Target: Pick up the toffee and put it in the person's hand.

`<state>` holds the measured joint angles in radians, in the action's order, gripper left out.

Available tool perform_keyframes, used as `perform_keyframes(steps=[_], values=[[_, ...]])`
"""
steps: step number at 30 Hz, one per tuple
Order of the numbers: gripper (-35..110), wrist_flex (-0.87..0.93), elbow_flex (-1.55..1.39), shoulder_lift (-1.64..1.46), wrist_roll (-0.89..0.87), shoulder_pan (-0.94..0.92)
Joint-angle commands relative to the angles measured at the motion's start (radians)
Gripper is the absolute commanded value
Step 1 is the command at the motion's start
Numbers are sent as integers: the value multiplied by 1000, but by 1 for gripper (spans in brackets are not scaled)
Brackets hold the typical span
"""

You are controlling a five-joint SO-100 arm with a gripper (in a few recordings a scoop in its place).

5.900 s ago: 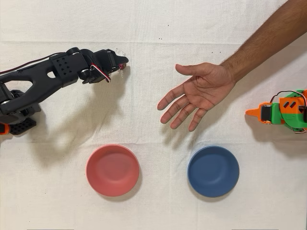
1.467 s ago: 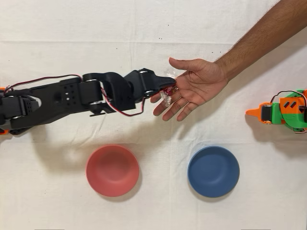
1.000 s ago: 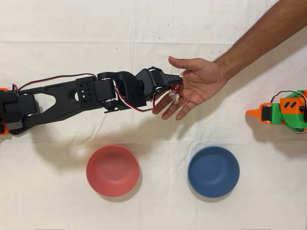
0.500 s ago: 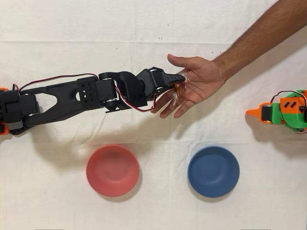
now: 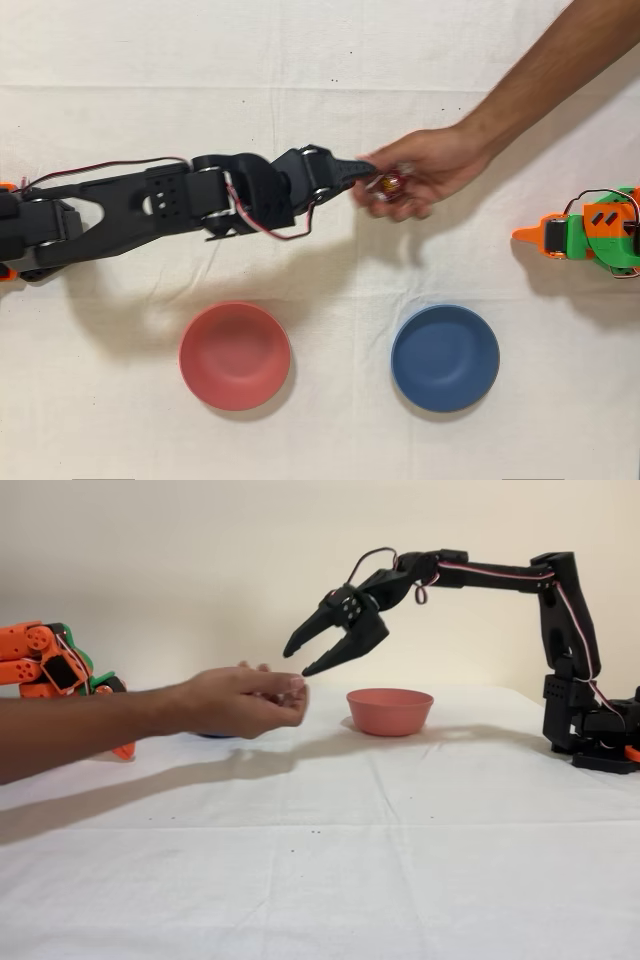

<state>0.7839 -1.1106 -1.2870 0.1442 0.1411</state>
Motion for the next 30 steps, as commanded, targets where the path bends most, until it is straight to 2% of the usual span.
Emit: perform_keyframes(steps=[1, 5, 14, 23, 30], values=[[6, 38, -80, -262, -46, -37], [0, 71, -196, -416, -123, -86], [0, 11, -417, -703, -252, -193], [0, -17, -824, -1045, -331, -265], [0, 32, -1101, -1293, -367, -265]])
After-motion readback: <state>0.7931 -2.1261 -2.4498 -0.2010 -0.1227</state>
